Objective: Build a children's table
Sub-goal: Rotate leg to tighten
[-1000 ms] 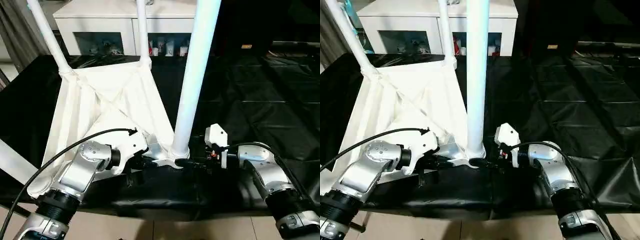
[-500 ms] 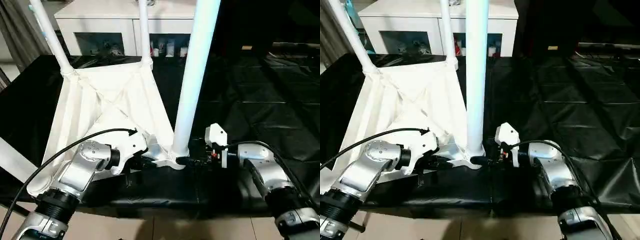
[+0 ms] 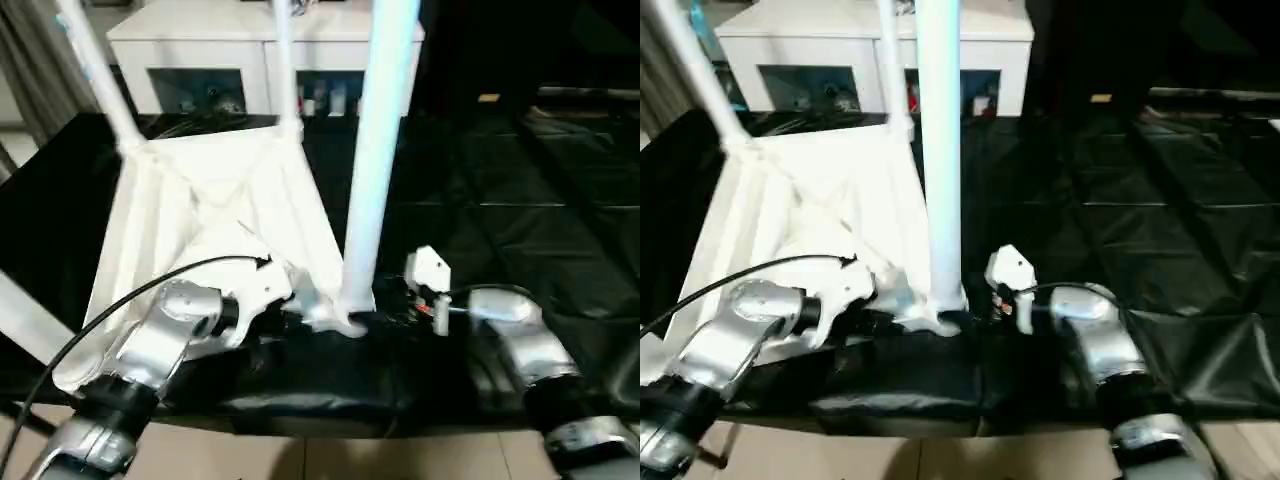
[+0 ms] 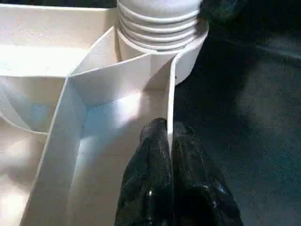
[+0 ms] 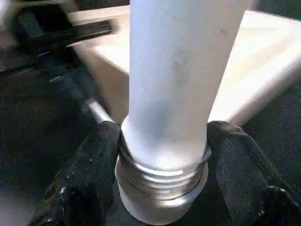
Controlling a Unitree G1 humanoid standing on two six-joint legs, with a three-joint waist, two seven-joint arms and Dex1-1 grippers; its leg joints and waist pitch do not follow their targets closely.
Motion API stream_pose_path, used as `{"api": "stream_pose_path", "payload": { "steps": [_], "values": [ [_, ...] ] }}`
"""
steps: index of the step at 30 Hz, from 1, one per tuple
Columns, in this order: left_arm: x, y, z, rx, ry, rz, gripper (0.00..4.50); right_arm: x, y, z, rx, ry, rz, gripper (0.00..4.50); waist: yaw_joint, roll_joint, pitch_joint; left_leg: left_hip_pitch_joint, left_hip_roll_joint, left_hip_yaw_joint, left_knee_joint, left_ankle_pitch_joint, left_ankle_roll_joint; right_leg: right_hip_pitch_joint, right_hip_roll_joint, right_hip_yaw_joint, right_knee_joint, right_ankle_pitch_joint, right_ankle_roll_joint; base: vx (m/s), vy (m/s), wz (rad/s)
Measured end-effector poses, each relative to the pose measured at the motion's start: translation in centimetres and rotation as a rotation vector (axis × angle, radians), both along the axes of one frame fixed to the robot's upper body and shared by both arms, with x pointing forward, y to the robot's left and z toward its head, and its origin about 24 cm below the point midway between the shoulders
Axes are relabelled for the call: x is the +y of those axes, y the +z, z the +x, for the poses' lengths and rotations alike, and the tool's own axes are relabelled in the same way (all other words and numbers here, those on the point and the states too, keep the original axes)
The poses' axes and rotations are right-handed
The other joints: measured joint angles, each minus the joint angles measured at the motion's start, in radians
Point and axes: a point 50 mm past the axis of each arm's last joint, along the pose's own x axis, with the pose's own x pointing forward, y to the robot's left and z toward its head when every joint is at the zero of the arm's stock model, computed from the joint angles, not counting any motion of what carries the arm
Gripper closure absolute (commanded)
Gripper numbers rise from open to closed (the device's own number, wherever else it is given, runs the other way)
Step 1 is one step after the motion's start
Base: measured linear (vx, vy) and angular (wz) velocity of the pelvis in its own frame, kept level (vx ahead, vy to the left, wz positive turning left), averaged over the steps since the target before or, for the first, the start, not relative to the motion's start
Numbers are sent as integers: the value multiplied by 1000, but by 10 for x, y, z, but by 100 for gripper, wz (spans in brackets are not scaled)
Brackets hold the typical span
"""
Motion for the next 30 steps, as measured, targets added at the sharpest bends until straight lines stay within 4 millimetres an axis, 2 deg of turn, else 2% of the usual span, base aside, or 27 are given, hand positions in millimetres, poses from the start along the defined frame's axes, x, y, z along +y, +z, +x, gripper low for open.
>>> {"api": "stream_pose_path", "payload": {
  "steps": [5, 8, 11, 13, 15, 18, 19, 20, 22, 24, 25, 28, 30],
  "values": [
    [-16, -3, 15, -14, 93, 4, 450, 9, -6, 7, 2, -189, 21, 188, -1, 2, -1, 2, -1, -3, -1, 0, 0, 1, 0, -2, -8, -1, 1, 0, 0, 0],
    [-29, -4, 26, -19, 171, 5, 450, 17, -9, 15, 10, -358, 35, 188, -4, 3, -2, 4, -3, -4, 0, 0, 0, 1, -1, -2, -15, -1, 1, 0, 0, 0],
    [-40, -5, 34, -24, 232, 13, 450, 26, -9, 24, 12, -488, 16, 188, -6, 7, -2, 1, -5, -13, 0, 0, 0, 2, -1, -10, -32, -1, 1, 0, 0, 0],
    [-45, -6, 37, -30, 248, 20, 450, 27, -10, 26, 19, -534, 3, 188, -6, 8, -2, 2, -6, -19, -1, 0, 0, 8, -2, -17, -45, -1, 1, 0, 0, 0],
    [-47, -7, 39, -30, 252, 22, 450, 28, -9, 27, 20, -546, -11, 188, -9, 10, -1, 3, -6, -21, -1, 0, 1, 14, -4, -27, -56, -1, 1, 0, 0, 0],
    [-48, -7, 39, -30, 248, 20, 450, 27, -9, 27, 26, -546, -1, 188, -12, 13, -2, 4, -11, -22, -4, 0, 1, 16, -13, -31, -64, -1, 1, 0, 0, 0],
    [-48, -8, 39, -29, 245, 19, 450, 26, -10, 26, 30, -548, 7, 153, -13, 13, -2, 6, -15, -21, -6, -1, 2, 17, -17, -31, -64, -1, 1, 0, 0, 0],
    [-48, -8, 39, -29, 242, 17, 450, 25, -10, 26, 36, -549, 15, 153, -13, 13, -2, 8, -19, -21, -8, -1, 3, 18, -20, -30, -64, -1, 1, 0, 0, 0],
    [-48, -9, 39, -31, 232, 15, 450, 24, -10, 26, 57, -554, 56, 116, -13, 13, -2, 8, -20, -21, -9, -1, 3, 18, -21, -30, -64, -1, 1, 0, 0, 0],
    [-48, -9, 40, -32, 229, 16, 450, 25, -10, 26, 69, -550, 76, 109, -13, 13, -2, 8, -20, -21, -9, -1, 3, 18, -21, -30, -64, -1, 1, 0, 0, 0],
    [-48, -9, 40, -34, 228, 16, 450, 25, -10, 26, 73, -549, 80, 86, -13, 13, -2, 8, -20, -21, -10, -1, 3, 18, -21, -30, -64, -1, 1, 0, 0, 0],
    [-46, -9, 41, -40, 226, 18, 450, 23, -9, 24, 72, -526, 75, 69, -14, 12, -1, 9, -20, -21, -12, -1, 3, 16, -21, -31, -64, -1, 1, 0, 0, 0],
    [-44, -8, 40, -43, 206, 17, 450, 12, -8, 21, 48, -468, 53, 69, -11, 10, 0, 9, -20, -21, -14, -1, 3, 16, -21, -31, -64, -1, 1, 0, 0, 0]
  ]
}}
